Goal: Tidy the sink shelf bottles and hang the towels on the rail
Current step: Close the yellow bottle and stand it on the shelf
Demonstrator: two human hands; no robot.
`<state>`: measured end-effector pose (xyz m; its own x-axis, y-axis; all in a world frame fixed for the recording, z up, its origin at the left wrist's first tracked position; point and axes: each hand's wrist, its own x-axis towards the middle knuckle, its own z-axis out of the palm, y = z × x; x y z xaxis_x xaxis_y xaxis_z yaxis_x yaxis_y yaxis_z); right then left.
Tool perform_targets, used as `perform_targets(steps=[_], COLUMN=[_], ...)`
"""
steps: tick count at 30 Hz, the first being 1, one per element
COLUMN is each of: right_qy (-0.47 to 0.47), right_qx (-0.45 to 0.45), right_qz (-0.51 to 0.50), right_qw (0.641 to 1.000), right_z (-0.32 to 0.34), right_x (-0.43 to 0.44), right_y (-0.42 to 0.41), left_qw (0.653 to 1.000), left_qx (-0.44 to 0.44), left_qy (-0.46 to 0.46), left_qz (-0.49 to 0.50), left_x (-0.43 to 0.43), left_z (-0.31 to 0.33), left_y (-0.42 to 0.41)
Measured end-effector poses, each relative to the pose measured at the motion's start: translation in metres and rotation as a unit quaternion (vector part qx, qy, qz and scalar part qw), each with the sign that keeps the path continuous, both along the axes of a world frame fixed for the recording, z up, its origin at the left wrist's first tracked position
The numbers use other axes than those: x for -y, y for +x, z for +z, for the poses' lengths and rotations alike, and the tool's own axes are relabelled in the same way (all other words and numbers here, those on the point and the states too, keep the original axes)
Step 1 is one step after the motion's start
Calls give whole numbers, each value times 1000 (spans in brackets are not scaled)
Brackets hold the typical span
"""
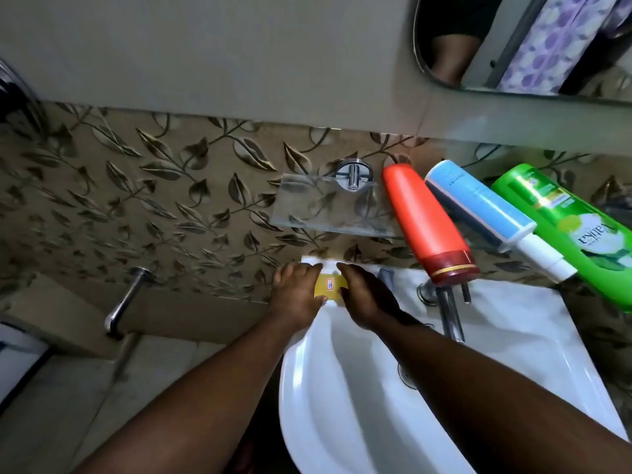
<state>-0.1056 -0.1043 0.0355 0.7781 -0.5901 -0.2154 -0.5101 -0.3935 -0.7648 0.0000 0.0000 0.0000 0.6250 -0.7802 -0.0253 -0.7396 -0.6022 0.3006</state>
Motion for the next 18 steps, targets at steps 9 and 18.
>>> perform_targets(steps=[9,18], right_qy=[-174,-20], right_qx=[-106,-33], right_qz=[55,83], right_qw=[977,996], right_z=[-8,24], right_x=[5,-24], right_y=[6,-16], left_qw=[998,901], left_qx=[53,-372], left_qy=[-30,-222], left_qz=[-4,37], left_x=[-2,-54], left_z=[-1,38], left_y=[3,2])
